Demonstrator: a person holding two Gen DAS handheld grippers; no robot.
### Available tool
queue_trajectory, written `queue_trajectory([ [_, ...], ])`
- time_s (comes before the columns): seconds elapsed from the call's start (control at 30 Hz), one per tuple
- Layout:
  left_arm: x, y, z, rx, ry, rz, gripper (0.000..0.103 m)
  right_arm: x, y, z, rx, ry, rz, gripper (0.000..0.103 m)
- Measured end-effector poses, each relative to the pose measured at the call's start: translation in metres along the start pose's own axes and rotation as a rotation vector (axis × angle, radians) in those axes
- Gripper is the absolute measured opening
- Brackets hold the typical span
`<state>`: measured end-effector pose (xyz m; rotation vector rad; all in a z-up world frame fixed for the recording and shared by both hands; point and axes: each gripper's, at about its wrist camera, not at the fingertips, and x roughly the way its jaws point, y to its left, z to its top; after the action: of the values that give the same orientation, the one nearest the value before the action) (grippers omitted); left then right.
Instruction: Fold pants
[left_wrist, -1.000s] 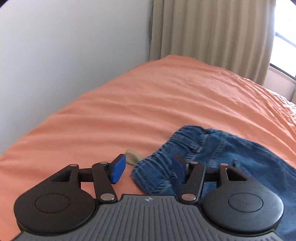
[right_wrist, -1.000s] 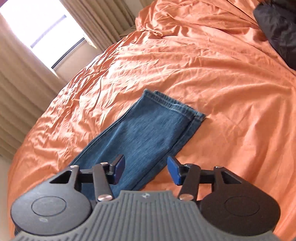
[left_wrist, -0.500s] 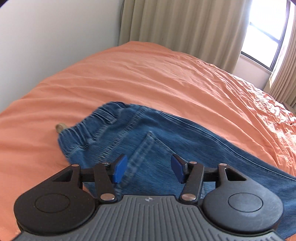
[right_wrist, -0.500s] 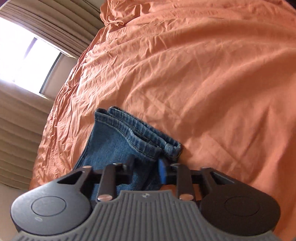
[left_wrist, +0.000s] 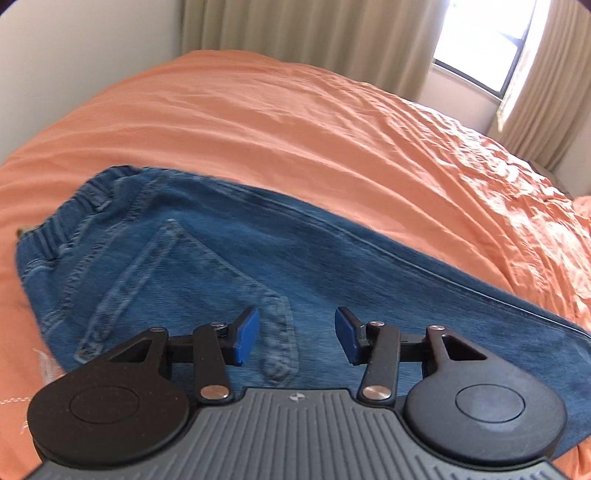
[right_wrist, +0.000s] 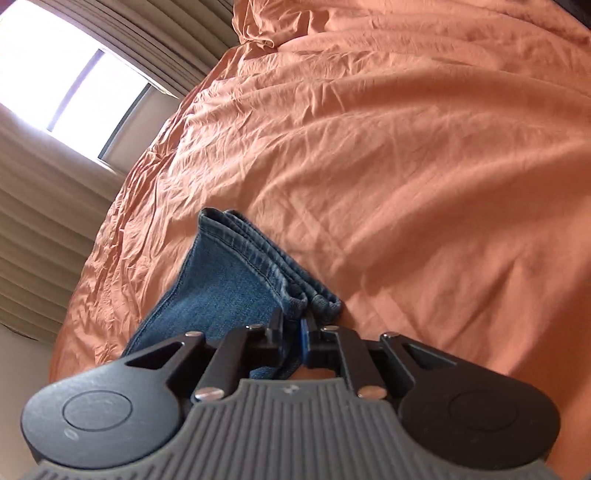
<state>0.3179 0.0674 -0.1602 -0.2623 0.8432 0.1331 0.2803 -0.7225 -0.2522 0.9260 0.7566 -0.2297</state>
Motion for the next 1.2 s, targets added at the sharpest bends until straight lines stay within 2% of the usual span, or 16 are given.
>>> queue_trajectory([
  [0.07, 0.000, -0.012, -0.003, 0.039, 0.010, -0.033, 0.056, -0.010, -0.005, -0.006, 0.032, -0.001, 0.044, 0.061],
  [0.17, 0.003, -0.036, -0.010, 0.107, 0.026, -0.064, 0.051, -0.006, -0.013, -0.015, 0.114, 0.039, 0.105, 0.062],
  [0.23, 0.006, -0.055, -0.014, 0.129, 0.038, -0.111, 0.049, 0.005, -0.018, -0.019, 0.150, 0.043, 0.122, 0.058],
  [0.33, 0.014, -0.083, -0.016, 0.152, 0.098, -0.197, 0.048, 0.023, -0.028, -0.020, 0.216, 0.022, 0.157, 0.053],
  [0.43, 0.017, -0.116, -0.021, 0.237, 0.106, -0.232, 0.040, 0.036, -0.035, -0.017, 0.293, 0.006, 0.189, 0.040],
  [0.5, 0.022, -0.139, -0.024, 0.282, 0.121, -0.269, 0.039, 0.034, -0.031, -0.010, 0.284, -0.003, 0.176, 0.011],
  [0.57, 0.028, -0.164, -0.029, 0.340, 0.134, -0.306, 0.036, 0.022, -0.021, -0.002, 0.212, -0.040, 0.212, 0.005],
  [0.63, 0.037, -0.192, -0.034, 0.409, 0.142, -0.342, 0.035, 0.010, -0.005, 0.002, 0.108, -0.066, 0.220, 0.004],
  [0.7, 0.049, -0.219, -0.041, 0.465, 0.144, -0.372, 0.035, 0.007, 0.004, 0.005, 0.044, -0.064, 0.185, 0.004],
  [0.87, 0.094, -0.280, -0.051, 0.544, 0.165, -0.403, 0.033, 0.015, -0.003, 0.009, 0.047, -0.037, 0.169, 0.004],
  [1.07, 0.132, -0.320, -0.039, 0.583, 0.154, -0.352, 0.022, 0.021, -0.006, 0.007, 0.010, -0.020, 0.153, 0.004],
  [1.2, 0.146, -0.341, -0.041, 0.639, 0.162, -0.291, 0.020, 0.027, -0.003, 0.009, 0.001, -0.012, 0.145, 0.004],
])
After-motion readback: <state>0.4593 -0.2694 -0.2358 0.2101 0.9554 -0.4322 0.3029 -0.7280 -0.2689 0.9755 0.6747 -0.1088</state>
